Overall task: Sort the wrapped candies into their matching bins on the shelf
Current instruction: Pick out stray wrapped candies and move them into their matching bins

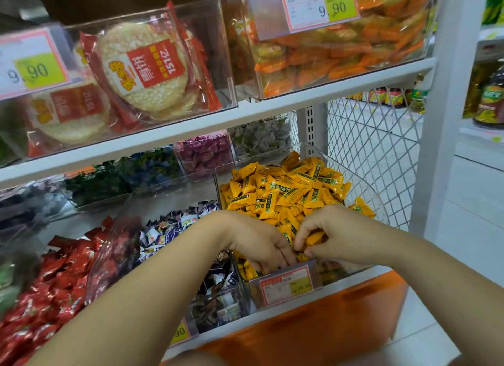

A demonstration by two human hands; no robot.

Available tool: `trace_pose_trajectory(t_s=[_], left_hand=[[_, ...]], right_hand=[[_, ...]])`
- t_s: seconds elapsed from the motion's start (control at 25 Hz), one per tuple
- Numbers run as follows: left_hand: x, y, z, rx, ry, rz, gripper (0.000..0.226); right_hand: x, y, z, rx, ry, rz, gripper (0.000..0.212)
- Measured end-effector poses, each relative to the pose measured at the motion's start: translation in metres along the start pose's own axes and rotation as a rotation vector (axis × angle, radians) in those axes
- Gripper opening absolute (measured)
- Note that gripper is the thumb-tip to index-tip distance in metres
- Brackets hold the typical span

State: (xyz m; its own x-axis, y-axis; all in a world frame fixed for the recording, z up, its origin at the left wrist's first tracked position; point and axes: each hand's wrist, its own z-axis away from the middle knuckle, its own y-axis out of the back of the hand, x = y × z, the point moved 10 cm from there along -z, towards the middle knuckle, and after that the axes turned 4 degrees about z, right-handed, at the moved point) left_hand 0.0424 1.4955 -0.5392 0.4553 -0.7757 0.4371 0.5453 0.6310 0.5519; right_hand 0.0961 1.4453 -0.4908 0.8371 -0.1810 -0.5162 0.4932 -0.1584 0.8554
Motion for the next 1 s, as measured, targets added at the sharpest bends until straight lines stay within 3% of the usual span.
trace_pose_trajectory(t_s=[0.12,0.24,0.4,0.68,1.0], left_hand=[[0.003,0.005,0.005,0.056,-0.009,0.004,0.040],[0.008,0.010,0.010,0.182,-0.059,-0.186,0.038],[0.010,0.008,0.013,0.309,-0.115,-0.268,0.037],[0.009,0.009,0.013,0.300,-0.139,-0.192,0.033],[0.018,0.014,0.028,0.411,-0.218,-0.252,0.027]], right_hand=[[0.001,0.002,0.001,0.020,0.011,-0.014,0.016],[0.000,0.003,0.001,0.025,0.012,-0.013,0.016],[-0.001,0.003,0.001,0.031,0.009,-0.011,0.019],[-0.004,0.003,0.001,0.038,0.012,0.002,0.032],[-0.003,0.002,0.001,0.038,0.033,0.007,0.030]])
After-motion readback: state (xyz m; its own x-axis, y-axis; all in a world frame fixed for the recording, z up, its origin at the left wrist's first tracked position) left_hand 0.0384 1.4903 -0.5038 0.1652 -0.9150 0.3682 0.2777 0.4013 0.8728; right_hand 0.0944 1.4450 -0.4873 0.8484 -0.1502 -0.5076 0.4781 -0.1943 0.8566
